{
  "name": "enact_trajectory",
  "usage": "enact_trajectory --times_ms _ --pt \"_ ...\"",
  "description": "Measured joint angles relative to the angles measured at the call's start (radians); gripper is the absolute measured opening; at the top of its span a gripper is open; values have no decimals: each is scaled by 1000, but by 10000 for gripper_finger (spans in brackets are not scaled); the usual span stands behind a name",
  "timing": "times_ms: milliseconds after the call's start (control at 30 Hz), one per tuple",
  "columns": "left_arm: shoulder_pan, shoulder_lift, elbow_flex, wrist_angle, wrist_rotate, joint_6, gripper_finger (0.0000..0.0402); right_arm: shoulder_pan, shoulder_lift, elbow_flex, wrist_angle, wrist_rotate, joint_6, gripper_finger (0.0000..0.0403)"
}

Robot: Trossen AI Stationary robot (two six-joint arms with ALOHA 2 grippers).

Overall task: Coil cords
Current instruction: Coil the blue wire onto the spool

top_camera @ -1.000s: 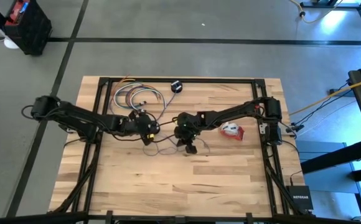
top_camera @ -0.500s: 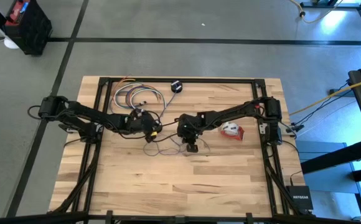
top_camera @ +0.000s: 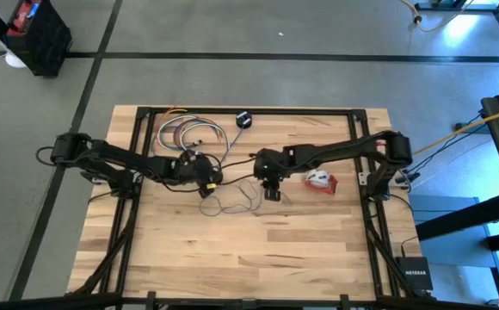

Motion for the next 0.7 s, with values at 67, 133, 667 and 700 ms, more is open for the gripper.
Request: enact_trajectory --times_ms 67,133,667,700 --pt "-5 -20 13 8 -1 13 127 0 -18 0 -25 28 -2 138" --pt "-15 -34 28 17 -5 34 127 3 -31 -1 -58 52 -1 138" --pt "0 33 55 391 314 264 127 164 -169 -501 586 217 0 138" --pt "7 47 55 426 339 269 127 164 -164 -527 646 218 -18 138"
